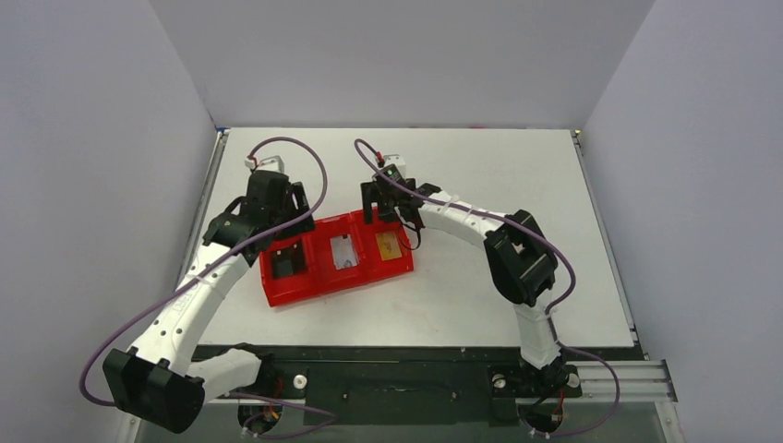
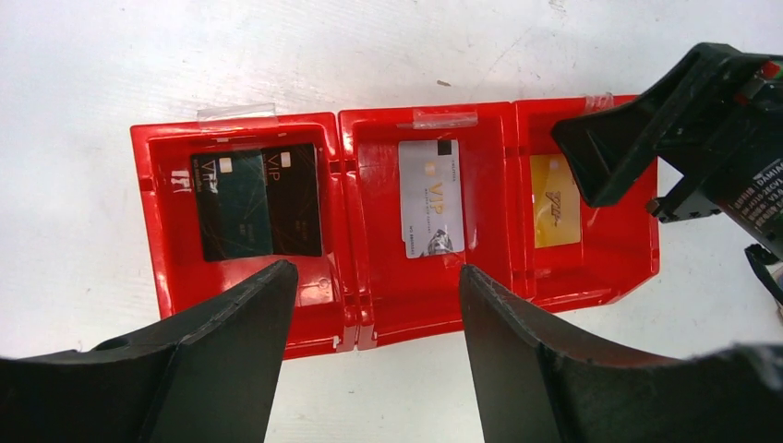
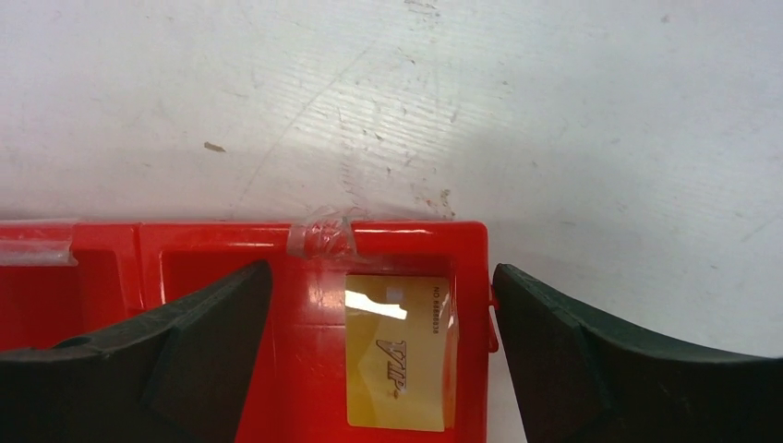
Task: Take the credit cards out of the card holder
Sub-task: Move the storage box to the center of the board.
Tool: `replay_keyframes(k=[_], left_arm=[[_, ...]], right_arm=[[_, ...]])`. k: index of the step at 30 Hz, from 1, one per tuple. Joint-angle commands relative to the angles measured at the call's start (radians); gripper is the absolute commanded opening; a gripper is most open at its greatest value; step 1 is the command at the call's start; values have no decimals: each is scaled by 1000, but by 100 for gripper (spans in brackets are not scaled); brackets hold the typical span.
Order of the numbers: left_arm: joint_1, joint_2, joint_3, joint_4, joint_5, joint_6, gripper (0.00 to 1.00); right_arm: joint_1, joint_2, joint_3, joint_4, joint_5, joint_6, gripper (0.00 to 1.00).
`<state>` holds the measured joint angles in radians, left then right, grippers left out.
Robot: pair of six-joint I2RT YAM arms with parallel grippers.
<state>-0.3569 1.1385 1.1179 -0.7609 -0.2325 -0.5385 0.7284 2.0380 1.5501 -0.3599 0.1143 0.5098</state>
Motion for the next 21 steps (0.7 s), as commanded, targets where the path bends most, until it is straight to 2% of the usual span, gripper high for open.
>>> replay_keyframes(k=[1, 17, 21], left_arm=[[13, -31, 52, -19, -21, 11, 63], [55, -68, 98, -103, -37, 5, 63], [60, -75, 105, -115, -36, 3, 63]], right_arm=[[3, 61, 119, -11, -44, 27, 84], [148, 402, 610, -62, -21, 230, 84], [150, 468, 726, -53, -40, 252, 85]])
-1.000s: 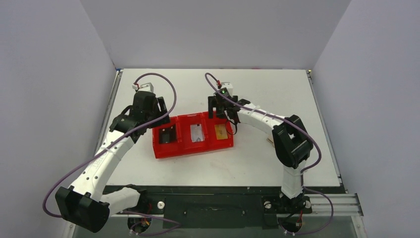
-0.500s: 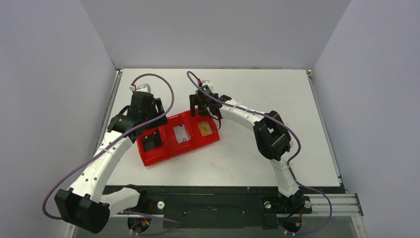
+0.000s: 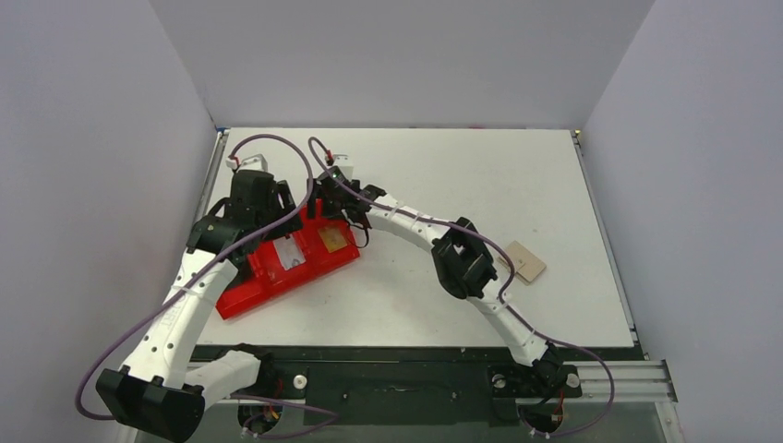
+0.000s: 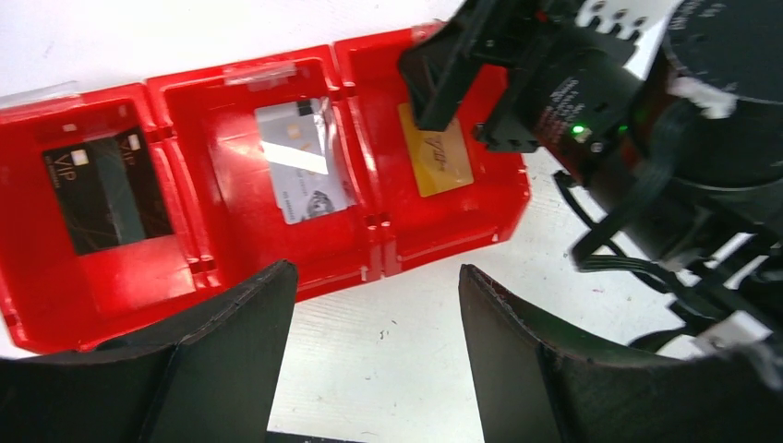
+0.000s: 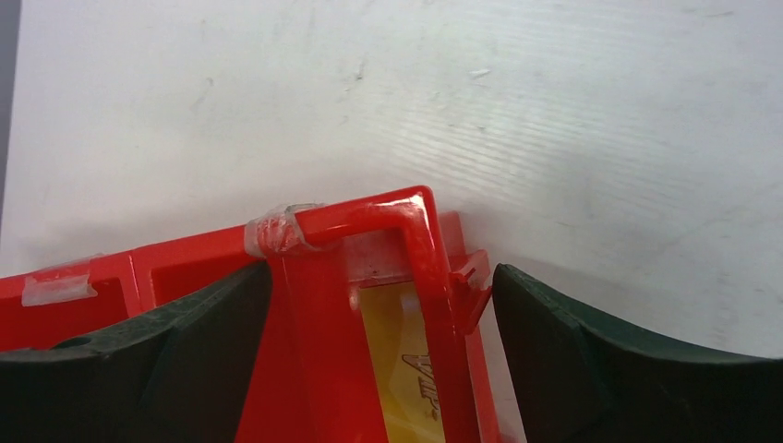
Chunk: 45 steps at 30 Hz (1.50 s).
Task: Take the credit cards out of the card holder
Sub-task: Move the storage box to the center of the board, then move the card holder to the center of the board.
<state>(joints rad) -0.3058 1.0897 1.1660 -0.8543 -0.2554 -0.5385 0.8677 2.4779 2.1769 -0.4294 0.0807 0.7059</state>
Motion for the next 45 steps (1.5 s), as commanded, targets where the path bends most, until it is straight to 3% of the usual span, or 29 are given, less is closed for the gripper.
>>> replay_keyframes(k=[1, 6, 13, 19, 22, 28, 33, 39, 43, 45], left_arm=[[9, -27, 58, -24, -14, 3, 63], [11, -34, 69, -38, -20, 7, 63], [13, -33, 77, -10, -12, -6, 63], [9, -2, 101, -26, -93, -134, 63], [3, 1, 105, -14, -48, -145, 63], [-54, -50, -32, 144, 49, -178, 63], [-227, 18, -63, 200, -30, -170, 63], [-256, 77, -96, 287, 35, -162, 63], [-265, 114, -85, 310, 86, -135, 63], [-267, 129, -82, 320, 118, -115, 63]], right_arm=[[9, 32, 120, 17, -9, 54, 86], [-22, -43, 105, 34, -20, 4, 90], [-99, -300, -46, 31, -22, -35, 94], [-200, -631, -413, 14, 109, -23, 98], [-253, -819, -661, 3, 170, -10, 98], [-469, -1124, -1054, -17, 207, 46, 98], [-642, -1289, -1298, -31, 183, 79, 100], [-876, -1420, -1453, -61, 190, 68, 100], [-1034, -1423, -1514, -28, 167, 45, 100], [-1096, -1392, -1543, 39, 85, 21, 100]])
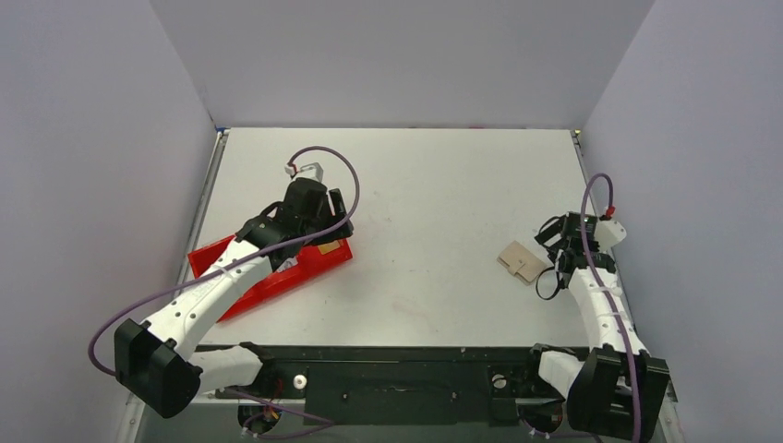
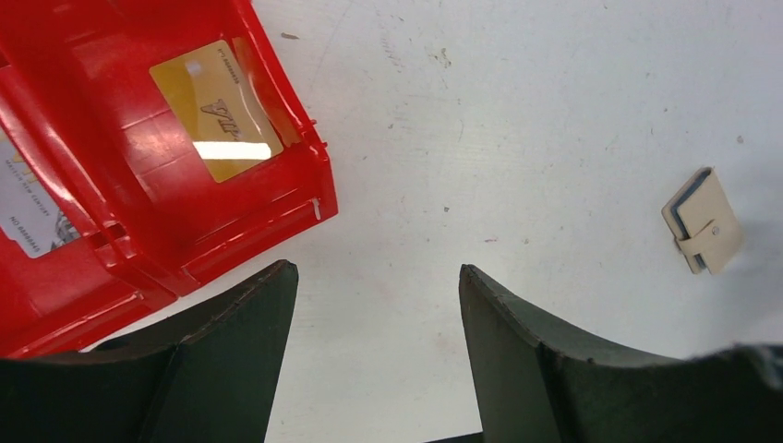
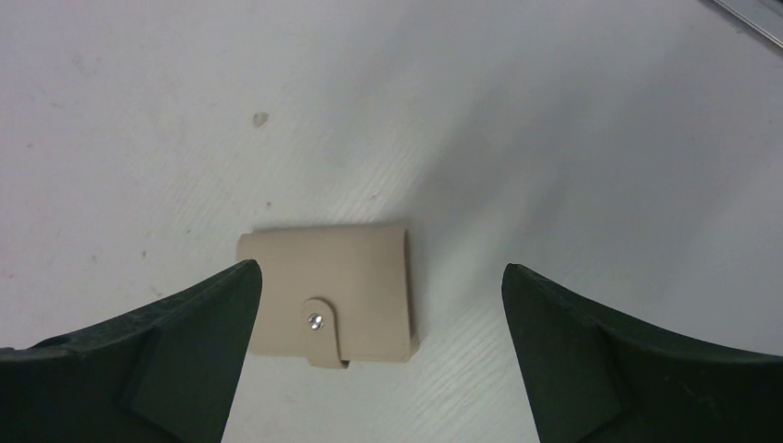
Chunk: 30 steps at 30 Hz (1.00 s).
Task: Take the credit cards out of the card holder
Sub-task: Move the card holder to the center of the board.
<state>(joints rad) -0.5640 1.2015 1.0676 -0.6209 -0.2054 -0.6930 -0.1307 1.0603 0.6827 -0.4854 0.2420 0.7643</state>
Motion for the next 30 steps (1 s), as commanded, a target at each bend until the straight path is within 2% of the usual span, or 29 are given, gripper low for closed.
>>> replay_keyframes(k=[1, 4, 7, 16, 23, 30], left_arm=[[-10, 24, 17, 90, 77, 48, 63], [-11, 28, 18, 101, 100, 58, 63], [-11, 31, 21, 97, 96, 62, 63], [-10, 28, 31, 63, 70, 59, 63], [-10, 22, 29, 41, 50, 54, 63], [-9, 27, 27, 23, 31, 39, 63]], right_arm=[[-118, 38, -63, 118, -143, -47, 100], [-164, 114, -67, 179, -227, -31, 100], [-161, 161, -62, 202, -259, -3, 99], [-19, 258, -33, 208, -165, 44, 91], [173, 361, 34, 194, -131, 58, 79], [431, 414, 76, 173, -103, 82, 75]])
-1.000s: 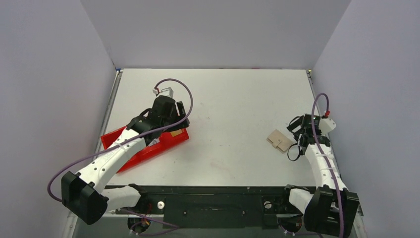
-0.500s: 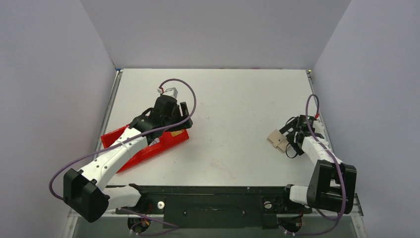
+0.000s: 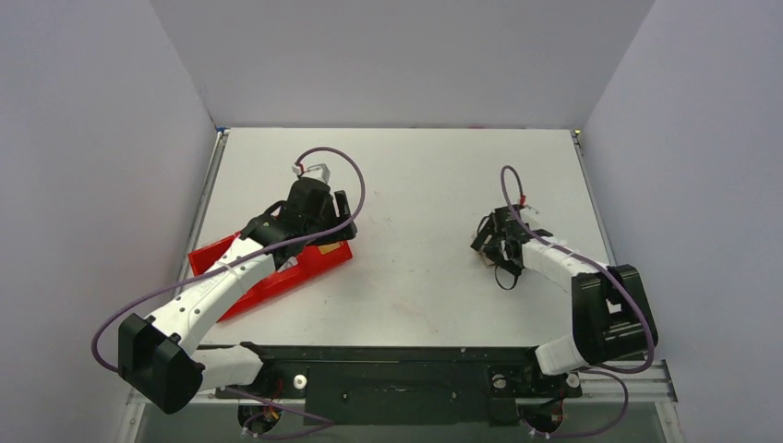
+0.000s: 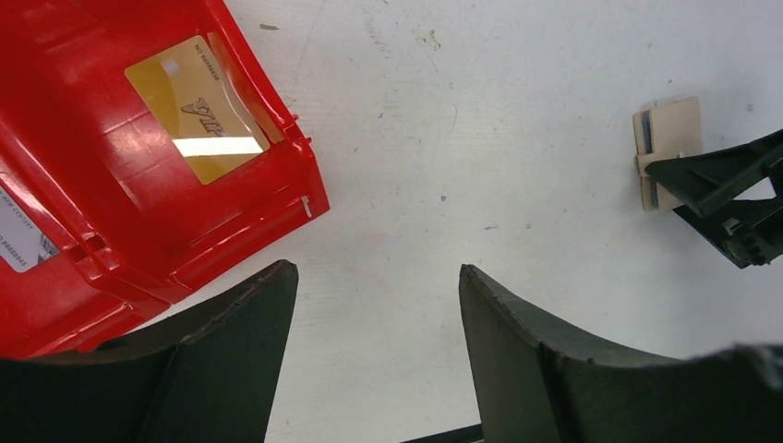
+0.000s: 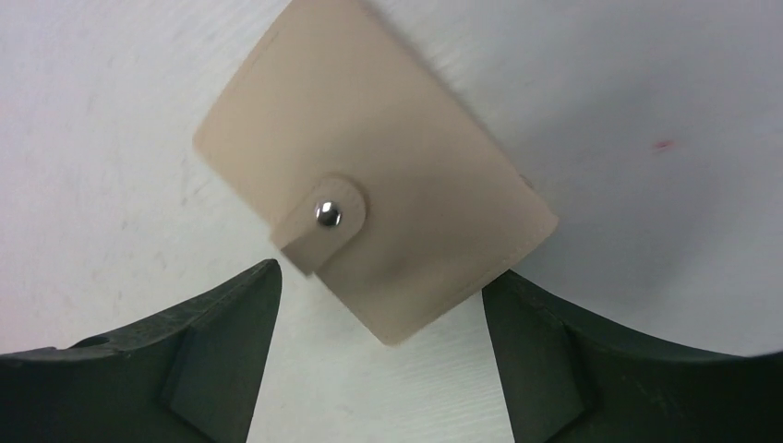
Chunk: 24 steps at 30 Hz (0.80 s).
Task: Take the credit cards out of the card holder
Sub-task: Move the card holder to the center of the board.
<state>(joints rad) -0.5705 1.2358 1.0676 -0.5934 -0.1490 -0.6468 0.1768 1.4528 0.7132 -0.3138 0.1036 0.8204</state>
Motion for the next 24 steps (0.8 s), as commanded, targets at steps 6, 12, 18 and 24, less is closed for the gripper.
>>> replay_keyframes(k=[6, 12, 18, 24], left_arm=[[-3, 8, 32, -17, -33, -14, 63], [-2, 6, 38, -30, -31, -13, 63], [0, 4, 38, -25, -11, -9, 63], [19, 9, 62, -46, 2, 8, 63]], right_arm=[[398, 63, 106, -59, 75, 61, 75], [465, -42, 179, -234, 273, 3, 81], [354, -38, 286, -317, 440, -132, 92], [260, 116, 339, -225, 383, -281, 96]])
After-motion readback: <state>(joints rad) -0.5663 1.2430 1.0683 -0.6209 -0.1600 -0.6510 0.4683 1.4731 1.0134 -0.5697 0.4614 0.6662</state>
